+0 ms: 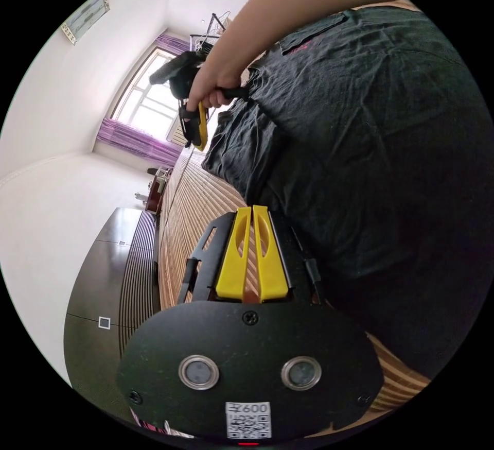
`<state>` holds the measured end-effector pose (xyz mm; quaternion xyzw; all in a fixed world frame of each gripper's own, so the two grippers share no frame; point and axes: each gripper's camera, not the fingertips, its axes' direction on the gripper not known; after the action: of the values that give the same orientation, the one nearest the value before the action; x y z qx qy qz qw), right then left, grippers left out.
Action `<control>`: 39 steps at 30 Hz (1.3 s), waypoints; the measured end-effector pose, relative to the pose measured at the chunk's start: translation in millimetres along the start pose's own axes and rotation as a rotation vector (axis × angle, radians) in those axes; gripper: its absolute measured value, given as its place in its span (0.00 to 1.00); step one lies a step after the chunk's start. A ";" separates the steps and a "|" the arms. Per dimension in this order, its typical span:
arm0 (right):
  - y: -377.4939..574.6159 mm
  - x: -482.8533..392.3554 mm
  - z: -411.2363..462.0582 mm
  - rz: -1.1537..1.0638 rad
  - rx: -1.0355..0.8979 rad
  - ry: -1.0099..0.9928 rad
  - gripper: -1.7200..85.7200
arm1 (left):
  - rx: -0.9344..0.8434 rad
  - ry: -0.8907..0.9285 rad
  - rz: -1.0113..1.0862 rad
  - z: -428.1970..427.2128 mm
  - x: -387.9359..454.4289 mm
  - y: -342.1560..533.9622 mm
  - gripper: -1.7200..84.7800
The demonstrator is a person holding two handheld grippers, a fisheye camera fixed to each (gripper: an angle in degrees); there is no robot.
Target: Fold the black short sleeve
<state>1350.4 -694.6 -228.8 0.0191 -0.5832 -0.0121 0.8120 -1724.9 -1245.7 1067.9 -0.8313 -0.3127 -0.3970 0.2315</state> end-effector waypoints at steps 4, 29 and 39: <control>100.0 -90.5 -2.0 -0.115 -0.068 -0.135 0.01 | -0.001 -0.010 0.005 -12.3 9.2 -17.0 0.03; 258.0 -31.1 51.9 0.075 -0.004 -0.190 0.01 | -0.138 0.418 -0.492 -81.2 -136.4 -132.6 0.03; 285.3 -27.1 63.1 0.050 -0.014 -0.132 0.01 | -0.400 0.886 -0.539 -12.3 -178.5 -244.6 0.03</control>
<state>1281.2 -409.6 -221.4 -0.0021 -0.6357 0.0030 0.7719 -1990.7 -1142.9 964.7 -0.5034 -0.3055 -0.8053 0.0687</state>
